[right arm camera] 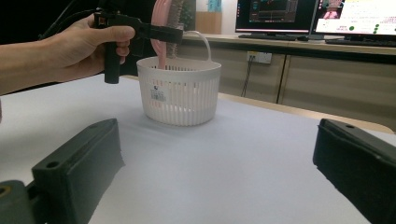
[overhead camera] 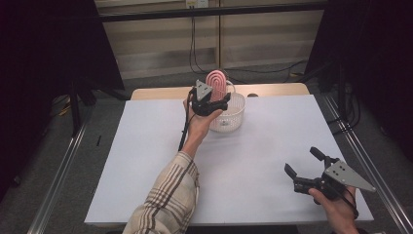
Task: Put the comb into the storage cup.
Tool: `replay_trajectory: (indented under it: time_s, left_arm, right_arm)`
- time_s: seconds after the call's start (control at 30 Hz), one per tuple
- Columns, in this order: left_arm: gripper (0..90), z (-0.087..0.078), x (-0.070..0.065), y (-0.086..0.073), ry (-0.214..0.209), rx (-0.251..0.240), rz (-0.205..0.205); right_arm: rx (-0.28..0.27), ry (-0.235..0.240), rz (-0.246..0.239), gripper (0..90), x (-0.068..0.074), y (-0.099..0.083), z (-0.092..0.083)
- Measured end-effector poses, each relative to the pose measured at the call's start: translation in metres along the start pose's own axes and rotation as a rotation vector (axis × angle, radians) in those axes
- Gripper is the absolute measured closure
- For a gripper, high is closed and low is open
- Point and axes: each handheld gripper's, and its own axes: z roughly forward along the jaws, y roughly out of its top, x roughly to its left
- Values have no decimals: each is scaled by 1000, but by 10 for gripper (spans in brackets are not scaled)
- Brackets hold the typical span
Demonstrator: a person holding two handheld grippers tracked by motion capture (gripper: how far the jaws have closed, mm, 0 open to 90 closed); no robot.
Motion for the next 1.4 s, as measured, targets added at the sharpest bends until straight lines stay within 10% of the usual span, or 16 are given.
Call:
replay_trajectory:
  time_s: [1.4]
  left_arm:
    - [136,-8,37,1,60,42,-97]
  right_arm:
    - [4,5,0,4,0,0,0]
